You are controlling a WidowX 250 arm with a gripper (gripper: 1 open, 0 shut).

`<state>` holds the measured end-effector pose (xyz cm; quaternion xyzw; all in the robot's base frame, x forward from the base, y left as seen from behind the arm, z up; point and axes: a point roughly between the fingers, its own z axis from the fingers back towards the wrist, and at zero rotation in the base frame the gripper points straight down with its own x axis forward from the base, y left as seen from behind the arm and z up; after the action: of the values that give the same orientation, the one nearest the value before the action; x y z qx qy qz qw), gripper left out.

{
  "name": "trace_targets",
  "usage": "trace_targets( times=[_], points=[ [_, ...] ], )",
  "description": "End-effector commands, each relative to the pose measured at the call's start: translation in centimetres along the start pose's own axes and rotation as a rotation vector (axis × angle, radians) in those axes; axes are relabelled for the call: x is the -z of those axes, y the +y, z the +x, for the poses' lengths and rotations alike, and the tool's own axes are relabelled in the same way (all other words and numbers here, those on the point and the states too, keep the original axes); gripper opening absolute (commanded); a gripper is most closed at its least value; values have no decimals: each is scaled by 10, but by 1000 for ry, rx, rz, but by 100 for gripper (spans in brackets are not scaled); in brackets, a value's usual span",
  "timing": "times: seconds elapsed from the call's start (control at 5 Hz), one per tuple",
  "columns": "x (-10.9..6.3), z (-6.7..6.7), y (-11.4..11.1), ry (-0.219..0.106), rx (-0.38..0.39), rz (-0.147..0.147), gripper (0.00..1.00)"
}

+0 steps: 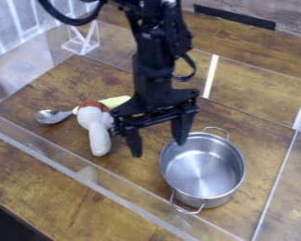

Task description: Put the mushroom in the silver pot

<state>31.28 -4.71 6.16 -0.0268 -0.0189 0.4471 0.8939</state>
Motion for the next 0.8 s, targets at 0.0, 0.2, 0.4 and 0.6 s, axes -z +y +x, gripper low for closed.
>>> trace_targets(
  times=[0.0, 0.2, 0.4, 0.6],
  points=[
    [-31, 14, 7, -55, -51, -72, 100],
    [-34, 21, 19, -73, -80, -72, 100],
    [-35, 24, 28, -91, -119, -67, 100],
    [-32, 26, 38, -91, -35, -61, 100]
  ],
)
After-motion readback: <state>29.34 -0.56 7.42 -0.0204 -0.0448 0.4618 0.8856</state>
